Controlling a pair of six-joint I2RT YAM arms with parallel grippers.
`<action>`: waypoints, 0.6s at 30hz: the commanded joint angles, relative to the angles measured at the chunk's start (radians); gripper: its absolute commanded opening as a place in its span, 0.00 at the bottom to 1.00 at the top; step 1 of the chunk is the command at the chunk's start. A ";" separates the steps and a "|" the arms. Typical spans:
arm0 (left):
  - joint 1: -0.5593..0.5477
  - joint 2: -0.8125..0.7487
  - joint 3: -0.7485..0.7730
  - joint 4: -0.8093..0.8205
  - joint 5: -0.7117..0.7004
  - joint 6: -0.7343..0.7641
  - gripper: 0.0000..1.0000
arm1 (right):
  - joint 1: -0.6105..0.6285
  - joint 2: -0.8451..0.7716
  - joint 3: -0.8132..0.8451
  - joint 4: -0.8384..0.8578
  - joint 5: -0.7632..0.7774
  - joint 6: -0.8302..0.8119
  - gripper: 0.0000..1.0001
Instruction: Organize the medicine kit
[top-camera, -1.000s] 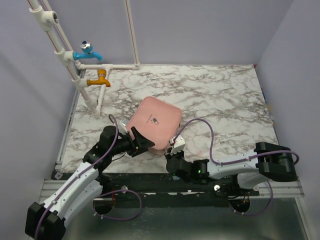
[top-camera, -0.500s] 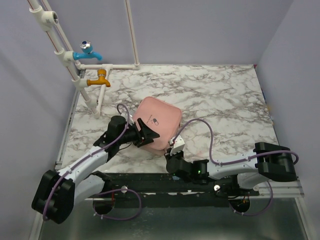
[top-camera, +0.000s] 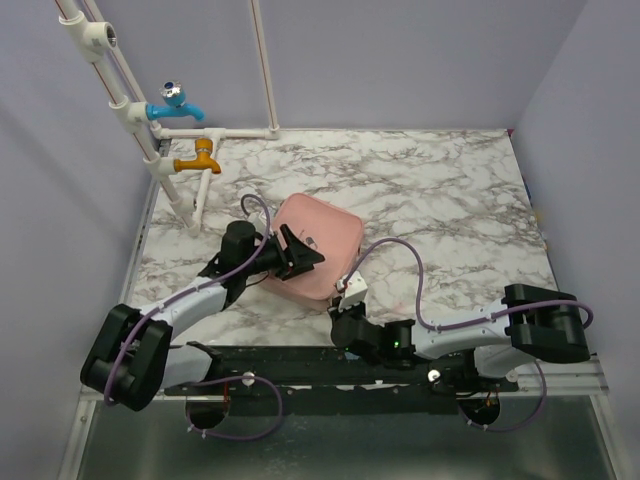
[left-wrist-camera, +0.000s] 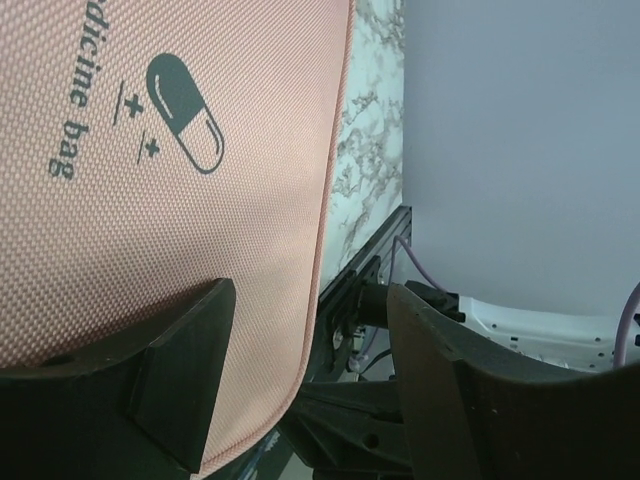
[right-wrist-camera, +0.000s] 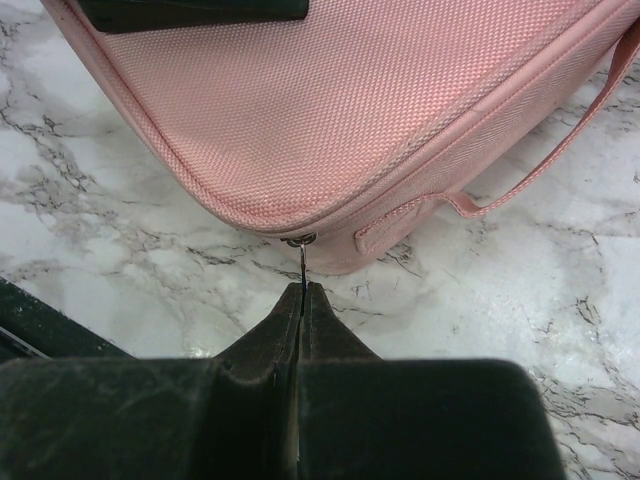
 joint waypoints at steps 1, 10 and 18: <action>0.006 0.033 -0.048 0.116 0.028 -0.008 0.64 | 0.006 0.006 0.013 0.006 0.016 -0.010 0.01; 0.006 0.034 -0.224 0.247 0.001 -0.013 0.61 | -0.008 0.050 0.048 -0.064 0.108 0.010 0.01; 0.006 0.017 -0.293 0.280 0.005 -0.001 0.59 | -0.080 -0.022 0.023 -0.062 0.129 -0.035 0.01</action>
